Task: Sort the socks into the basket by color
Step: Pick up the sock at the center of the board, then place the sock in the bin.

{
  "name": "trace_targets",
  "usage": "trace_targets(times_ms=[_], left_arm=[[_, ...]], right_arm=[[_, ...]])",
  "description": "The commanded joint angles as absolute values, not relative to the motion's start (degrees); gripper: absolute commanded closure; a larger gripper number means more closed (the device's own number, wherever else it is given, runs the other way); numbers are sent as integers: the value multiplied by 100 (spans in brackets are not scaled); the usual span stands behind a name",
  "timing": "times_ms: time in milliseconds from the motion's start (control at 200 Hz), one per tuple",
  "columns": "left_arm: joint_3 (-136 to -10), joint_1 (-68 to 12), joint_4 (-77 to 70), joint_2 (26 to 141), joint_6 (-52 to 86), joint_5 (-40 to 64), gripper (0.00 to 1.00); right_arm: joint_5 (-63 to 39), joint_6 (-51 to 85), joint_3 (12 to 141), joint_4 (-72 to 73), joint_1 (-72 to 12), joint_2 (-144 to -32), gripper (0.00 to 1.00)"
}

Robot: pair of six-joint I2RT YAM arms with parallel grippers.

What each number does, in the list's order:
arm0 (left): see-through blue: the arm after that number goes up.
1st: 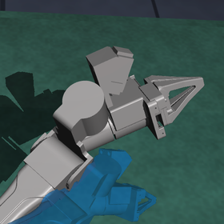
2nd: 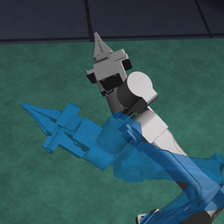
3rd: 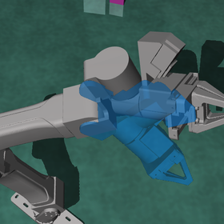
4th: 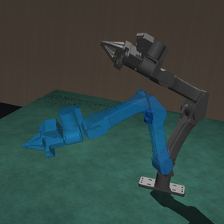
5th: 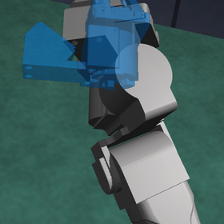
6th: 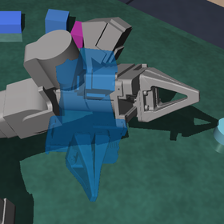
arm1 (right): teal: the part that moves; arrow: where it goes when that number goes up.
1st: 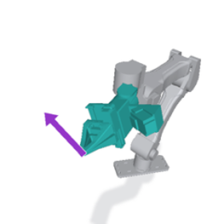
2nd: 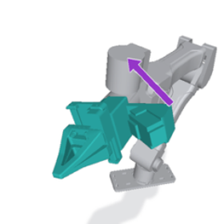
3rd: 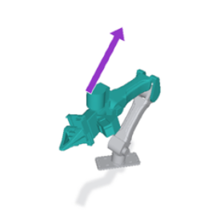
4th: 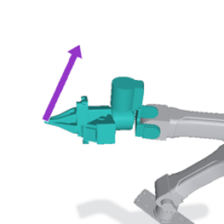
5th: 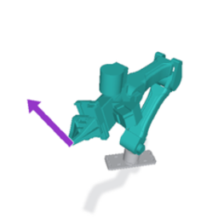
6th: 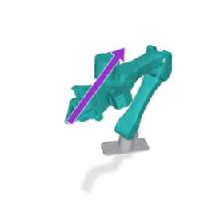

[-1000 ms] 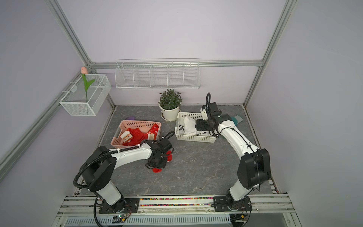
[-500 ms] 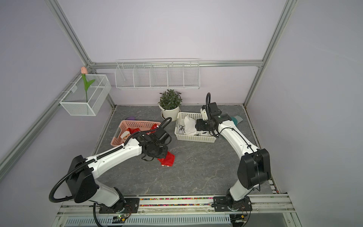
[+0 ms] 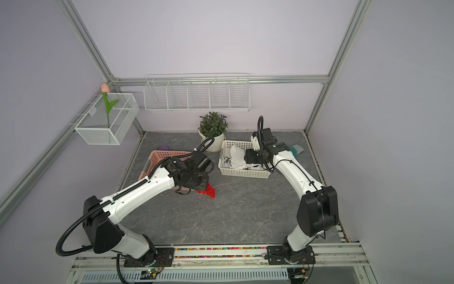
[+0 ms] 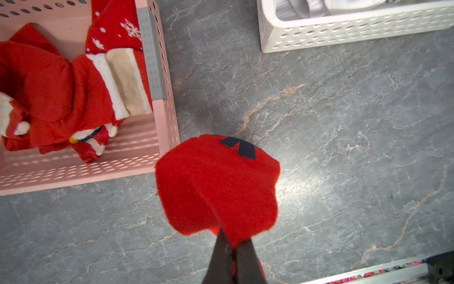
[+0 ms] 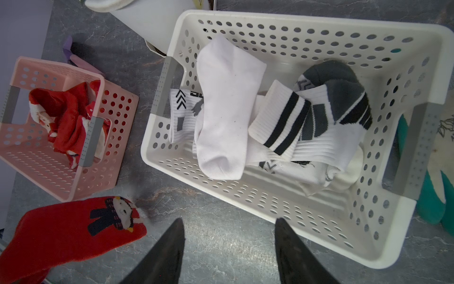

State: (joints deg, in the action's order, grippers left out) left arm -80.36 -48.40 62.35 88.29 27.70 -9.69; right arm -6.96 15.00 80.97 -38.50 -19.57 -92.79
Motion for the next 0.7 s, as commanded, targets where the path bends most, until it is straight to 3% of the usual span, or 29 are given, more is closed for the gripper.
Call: trace_targets(times_ms=[0,695], left_arm=[[-8347,-4853,6523,8929,2703,-1273,100],[-9686,-4486,7170,8975,2745,-2290,100]], right_arm=[[-787,1540,8089,-3797,-1942,-9222,39],[-764,1538,8113,-3814,-1937,-9212,39]])
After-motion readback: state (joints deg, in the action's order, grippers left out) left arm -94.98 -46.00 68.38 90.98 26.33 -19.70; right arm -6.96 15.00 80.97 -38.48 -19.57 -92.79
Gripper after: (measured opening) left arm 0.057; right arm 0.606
